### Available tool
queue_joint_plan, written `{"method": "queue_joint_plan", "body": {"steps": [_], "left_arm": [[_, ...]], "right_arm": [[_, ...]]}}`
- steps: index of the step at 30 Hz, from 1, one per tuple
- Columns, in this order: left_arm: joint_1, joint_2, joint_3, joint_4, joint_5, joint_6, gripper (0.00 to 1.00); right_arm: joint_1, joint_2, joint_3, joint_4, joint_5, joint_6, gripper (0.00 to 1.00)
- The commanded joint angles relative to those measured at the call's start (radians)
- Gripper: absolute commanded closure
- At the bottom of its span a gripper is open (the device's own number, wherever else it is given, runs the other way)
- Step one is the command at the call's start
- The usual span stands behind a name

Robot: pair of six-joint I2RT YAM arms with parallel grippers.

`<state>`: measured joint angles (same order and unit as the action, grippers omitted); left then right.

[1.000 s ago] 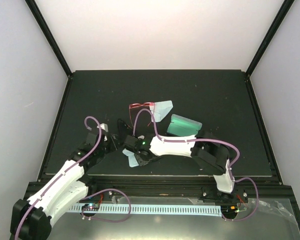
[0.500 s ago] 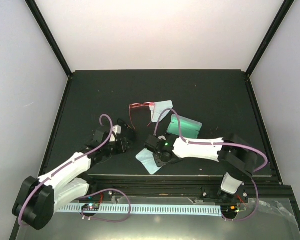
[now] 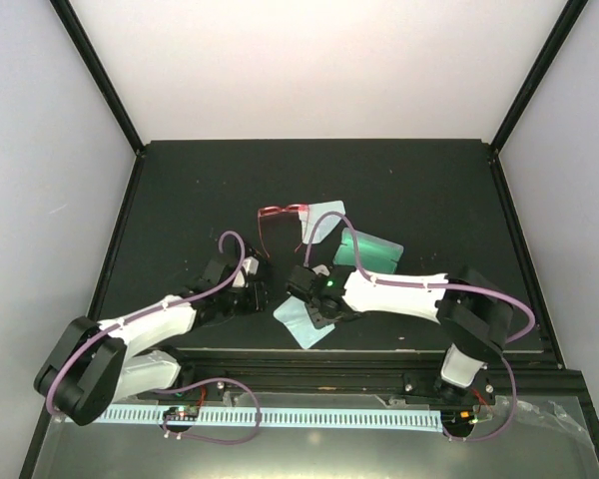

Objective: Organize the sunglasses
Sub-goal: Adjust the glasses cleaning cloth at the center of the board.

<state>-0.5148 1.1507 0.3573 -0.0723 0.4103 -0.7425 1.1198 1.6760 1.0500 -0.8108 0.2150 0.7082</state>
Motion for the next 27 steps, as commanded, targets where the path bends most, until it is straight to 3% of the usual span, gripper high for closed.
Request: {"method": "queue_joint_plan", "body": {"steps": [1,3,6,13,22,27], "left_arm": [[-0.016,0.02,-0.009,0.054,-0.008,-0.037,0.57],[-0.019,0.033,-0.018,0.065,-0.006,-0.046,0.59],[-0.019,0.046,-0.029,0.075,-0.017,-0.058,0.66],[-0.018,0.008,-0.048,0.069,-0.092,-0.099,0.72],[-0.018,0.014,-0.044,0.079,-0.071,-0.083,0.71],[-0.019,0.012,-0.047,0.103,-0.035,-0.08,0.71]], "right_arm": [[0.01,0.075,0.083,-0.012,0.012,-0.029,0.45],[0.018,0.115,0.128,-0.06,0.058,-0.024,0.38],[0.021,0.158,0.164,-0.101,0.077,-0.041,0.35],[0.034,0.183,0.159,-0.147,0.094,-0.05,0.35],[0.03,0.149,0.133,-0.221,0.249,0.039,0.41],[0.009,0.132,0.116,-0.195,0.212,0.013,0.44]]}}
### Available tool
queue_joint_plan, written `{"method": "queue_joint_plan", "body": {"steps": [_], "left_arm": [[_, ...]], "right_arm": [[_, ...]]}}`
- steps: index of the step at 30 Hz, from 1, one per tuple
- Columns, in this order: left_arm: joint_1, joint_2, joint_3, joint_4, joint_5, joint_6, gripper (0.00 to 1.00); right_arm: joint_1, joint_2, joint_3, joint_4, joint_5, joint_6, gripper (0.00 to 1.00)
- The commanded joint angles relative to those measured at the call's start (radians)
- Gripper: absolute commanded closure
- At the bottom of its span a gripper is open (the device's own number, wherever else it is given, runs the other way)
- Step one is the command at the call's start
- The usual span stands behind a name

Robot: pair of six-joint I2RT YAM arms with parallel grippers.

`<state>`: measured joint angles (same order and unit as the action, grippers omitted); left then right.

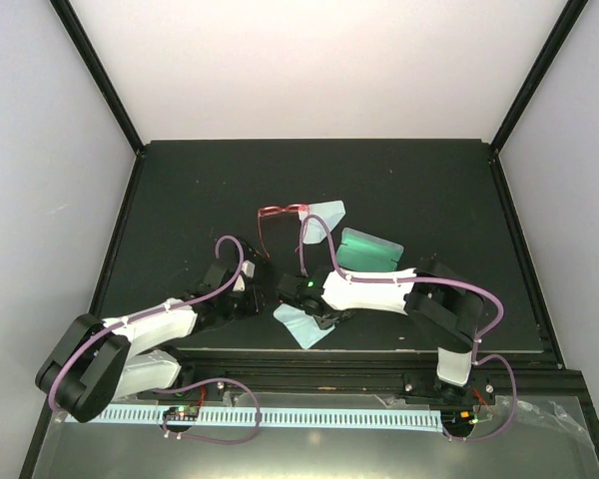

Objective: Organize the sunglasses
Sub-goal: Adjust the glasses cleaning cloth at the center of the board.

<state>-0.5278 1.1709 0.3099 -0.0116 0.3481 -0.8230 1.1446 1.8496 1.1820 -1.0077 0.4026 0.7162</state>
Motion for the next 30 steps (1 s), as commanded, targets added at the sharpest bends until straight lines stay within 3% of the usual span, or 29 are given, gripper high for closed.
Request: {"method": "queue_joint_plan", "body": {"steps": [1,6,11,17,23,30], "left_arm": [[-0.006,-0.006,-0.001,0.055,0.044,0.002,0.71],[-0.012,0.031,0.006,0.107,0.139,0.009,0.72],[-0.037,0.077,0.008,0.186,0.178,0.006,0.83],[-0.065,0.21,0.04,0.238,0.193,0.002,0.88],[-0.075,0.3,0.05,0.16,0.142,-0.001,0.89],[-0.074,0.318,0.044,0.133,0.101,-0.021,0.89]], "right_arm": [[-0.022,-0.052,-0.019,0.03,-0.005,-0.011,0.45],[-0.085,-0.085,-0.035,0.159,-0.166,-0.064,0.47],[-0.114,-0.082,-0.035,0.211,-0.198,-0.083,0.49],[-0.128,-0.026,0.02,0.2,-0.215,-0.116,0.49],[-0.128,0.04,0.09,0.143,-0.174,-0.11,0.48],[-0.134,0.061,0.09,0.071,-0.099,-0.126,0.47]]}}
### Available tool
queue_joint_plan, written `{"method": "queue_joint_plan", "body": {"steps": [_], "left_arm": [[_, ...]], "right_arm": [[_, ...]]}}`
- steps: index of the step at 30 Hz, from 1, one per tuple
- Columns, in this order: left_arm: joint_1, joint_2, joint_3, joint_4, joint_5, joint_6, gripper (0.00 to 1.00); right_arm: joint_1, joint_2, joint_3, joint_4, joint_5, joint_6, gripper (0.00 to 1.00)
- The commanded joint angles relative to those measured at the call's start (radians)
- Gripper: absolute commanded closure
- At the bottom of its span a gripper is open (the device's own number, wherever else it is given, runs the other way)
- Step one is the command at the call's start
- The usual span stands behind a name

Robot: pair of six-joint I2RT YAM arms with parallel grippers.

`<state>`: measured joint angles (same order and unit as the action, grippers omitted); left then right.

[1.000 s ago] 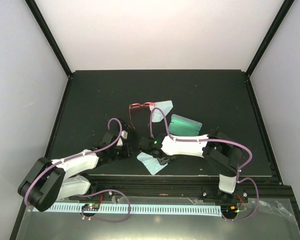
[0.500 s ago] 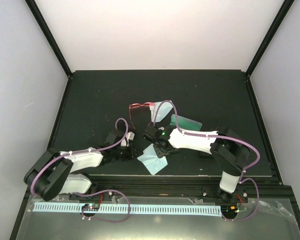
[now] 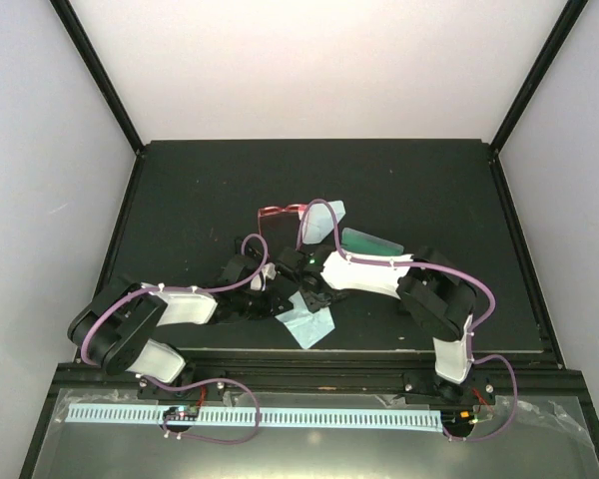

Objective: Organize the sunglasses
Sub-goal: Adjust the glasses cleaning cloth at the center of the board, then move the glasses cleaning cloth to the center of the board.

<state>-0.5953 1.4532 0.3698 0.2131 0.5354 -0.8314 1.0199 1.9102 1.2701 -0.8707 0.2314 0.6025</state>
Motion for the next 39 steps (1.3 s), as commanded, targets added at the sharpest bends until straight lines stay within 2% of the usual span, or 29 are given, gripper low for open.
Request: {"method": "queue_joint_plan", "body": {"steps": [1,7,14,16,20,23,30,39], "left_arm": [[-0.007,0.033,-0.016,-0.093,-0.091,-0.014,0.89],[-0.008,0.026,-0.012,-0.1,-0.108,-0.019,0.89],[-0.007,-0.005,-0.037,-0.102,-0.124,-0.021,0.9],[-0.008,-0.019,-0.029,-0.115,-0.099,0.002,0.9],[-0.007,-0.081,-0.008,-0.143,-0.064,0.035,0.88],[-0.008,-0.144,0.012,-0.188,-0.074,0.038,0.82],[-0.007,-0.284,0.024,-0.406,-0.192,0.098,0.66],[-0.007,-0.347,0.067,-0.473,-0.185,0.126,0.64]], "right_arm": [[-0.013,-0.001,-0.007,-0.067,0.072,-0.022,0.47],[-0.035,-0.009,-0.045,-0.077,0.096,-0.062,0.46],[-0.077,-0.124,-0.147,-0.126,0.284,0.026,0.51],[-0.077,-0.17,-0.16,-0.102,0.245,0.003,0.51],[-0.077,-0.263,-0.204,0.044,0.018,-0.112,0.52],[-0.077,-0.266,-0.211,0.108,-0.104,-0.158,0.52],[-0.077,-0.194,-0.215,0.119,-0.087,-0.126,0.57],[-0.076,-0.209,-0.338,0.15,-0.132,-0.047,0.7]]}}
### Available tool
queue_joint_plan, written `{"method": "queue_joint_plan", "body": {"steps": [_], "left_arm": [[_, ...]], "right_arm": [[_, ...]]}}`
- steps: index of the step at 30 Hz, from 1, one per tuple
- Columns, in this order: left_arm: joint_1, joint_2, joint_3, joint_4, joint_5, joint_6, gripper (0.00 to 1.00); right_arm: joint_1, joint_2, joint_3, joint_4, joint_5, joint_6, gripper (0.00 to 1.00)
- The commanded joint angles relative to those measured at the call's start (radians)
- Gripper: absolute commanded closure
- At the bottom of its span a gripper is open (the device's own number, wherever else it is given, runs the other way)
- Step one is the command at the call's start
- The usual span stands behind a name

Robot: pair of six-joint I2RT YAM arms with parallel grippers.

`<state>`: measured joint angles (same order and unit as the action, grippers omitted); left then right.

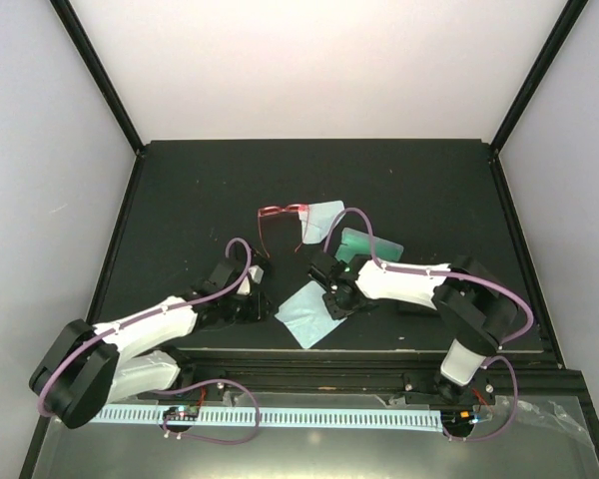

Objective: Organize the sunglasses
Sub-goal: Move the glasses cleaning cloth to the center of the board.

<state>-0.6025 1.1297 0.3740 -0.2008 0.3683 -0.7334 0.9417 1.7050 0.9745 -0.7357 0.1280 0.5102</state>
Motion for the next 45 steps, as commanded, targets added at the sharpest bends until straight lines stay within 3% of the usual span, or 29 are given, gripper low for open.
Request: {"method": "queue_joint_plan", "body": {"steps": [1,7,9,19,26,30,33,36,40,45], "left_arm": [[0.0,-0.025,0.069,-0.058,-0.018,0.029,0.64],[0.0,0.015,0.116,-0.056,-0.009,0.056,0.62],[0.001,0.042,0.133,-0.051,-0.009,0.064,0.61],[0.001,0.173,0.218,0.023,-0.019,0.069,0.57],[0.001,0.307,0.326,0.02,-0.051,0.114,0.55],[0.002,0.371,0.378,0.014,-0.055,0.139,0.54],[0.003,0.387,0.387,0.021,-0.058,0.141,0.54],[0.004,0.389,0.378,0.045,-0.045,0.135,0.56],[0.003,0.39,0.357,0.098,0.021,0.126,0.65],[0.002,0.398,0.318,0.183,0.143,0.101,0.72]], "right_arm": [[0.002,0.001,-0.05,0.019,-0.036,0.048,0.72],[0.002,0.003,-0.075,0.03,-0.06,0.063,0.96],[0.001,-0.002,-0.072,0.027,-0.039,0.054,0.99],[-0.044,0.111,0.068,0.012,0.254,-0.084,0.99],[-0.073,0.15,0.156,0.093,0.277,-0.198,0.99],[-0.074,0.095,0.167,0.05,0.277,-0.123,0.79],[-0.075,-0.01,0.102,0.032,0.207,-0.056,0.68],[-0.073,-0.123,-0.007,0.072,0.046,-0.015,0.67],[-0.051,-0.201,-0.126,0.166,-0.187,0.022,0.75],[-0.021,-0.209,-0.199,0.216,-0.276,0.071,0.85]]}}
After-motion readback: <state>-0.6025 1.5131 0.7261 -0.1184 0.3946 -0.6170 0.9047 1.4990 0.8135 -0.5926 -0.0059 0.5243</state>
